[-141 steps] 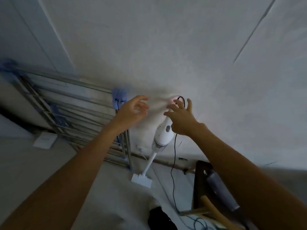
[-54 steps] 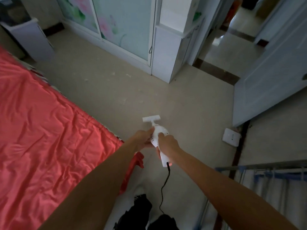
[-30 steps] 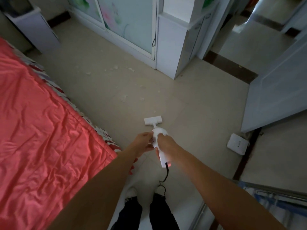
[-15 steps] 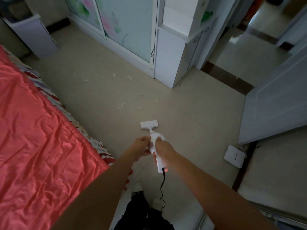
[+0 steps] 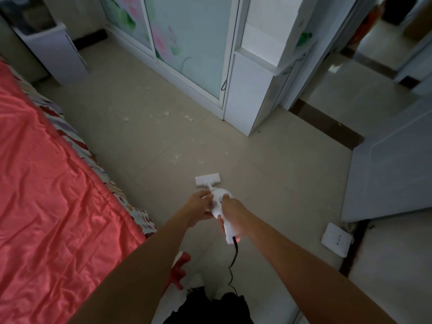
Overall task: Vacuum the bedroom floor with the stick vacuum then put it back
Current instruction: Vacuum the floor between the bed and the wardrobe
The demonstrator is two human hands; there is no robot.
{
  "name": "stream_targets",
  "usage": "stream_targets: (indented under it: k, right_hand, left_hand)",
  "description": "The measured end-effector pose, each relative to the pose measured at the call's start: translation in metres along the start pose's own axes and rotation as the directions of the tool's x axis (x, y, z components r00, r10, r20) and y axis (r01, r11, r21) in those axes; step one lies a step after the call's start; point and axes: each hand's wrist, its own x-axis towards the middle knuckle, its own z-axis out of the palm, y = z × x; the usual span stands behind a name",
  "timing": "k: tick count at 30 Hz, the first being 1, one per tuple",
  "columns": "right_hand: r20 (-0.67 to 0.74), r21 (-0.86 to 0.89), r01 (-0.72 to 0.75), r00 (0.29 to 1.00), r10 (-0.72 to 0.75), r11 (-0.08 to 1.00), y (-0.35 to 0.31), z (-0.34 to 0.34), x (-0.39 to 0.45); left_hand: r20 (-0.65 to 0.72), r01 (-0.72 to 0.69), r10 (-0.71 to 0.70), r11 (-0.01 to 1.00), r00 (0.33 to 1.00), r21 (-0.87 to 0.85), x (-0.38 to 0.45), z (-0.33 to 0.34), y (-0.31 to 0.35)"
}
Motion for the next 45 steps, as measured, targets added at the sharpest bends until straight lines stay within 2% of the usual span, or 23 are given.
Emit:
stream_targets:
  k: [4,12,18,22,26,30,33,36,45]
  right_hand:
    - [0.008,0.034,0.051,0.999,-0.051,0.998,-0.021,0.021,0.004]
    - [0.03,-0.047,0.134,0.991,-0.133,0.99,-0.07,0.041,0.061]
    - [0.037,-0.097,0.171,0.985,-0.168,0.981,-0.129,0.028,0.071]
    - [0.103,-0.063,0.145,0.985,-0.138,0.987,-0.169,0.026,0.083]
    - [0.083,-0.129,0.2,0.978,-0.19,0.971,-0.195,0.03,0.118]
    - [0.155,-0.139,0.096,0.985,-0.074,0.986,-0.226,0.026,0.098]
    - [0.139,-0.128,0.123,0.985,-0.105,0.984,-0.249,0.032,0.118]
    - [0.108,-0.046,0.076,0.992,-0.071,0.996,-0.275,0.044,0.127]
    - [0.067,-0.091,0.136,0.989,-0.13,0.987,-0.359,0.093,0.138]
  left_hand:
    - [-0.03,0.007,-0.007,1.0,1.0,-0.016,0.011,-0.011,0.011]
    - [-0.103,-0.007,0.006,1.0,0.995,-0.014,0.053,-0.013,0.049]
    - [-0.15,-0.01,0.004,0.999,0.989,-0.038,0.091,-0.006,0.09]
    - [-0.166,-0.035,0.026,0.998,0.986,-0.054,0.118,-0.005,0.115]
    - [-0.176,-0.035,0.023,0.997,0.984,-0.065,0.142,-0.01,0.138]
    - [-0.18,-0.022,0.011,0.998,0.984,-0.06,0.162,-0.018,0.155]
    - [-0.176,-0.022,0.015,0.999,0.984,-0.042,0.182,-0.031,0.173]
    - [-0.158,-0.005,-0.002,0.999,0.987,-0.04,0.2,-0.047,0.193]
    - [-0.162,0.023,-0.028,0.999,0.986,-0.034,0.253,-0.097,0.263]
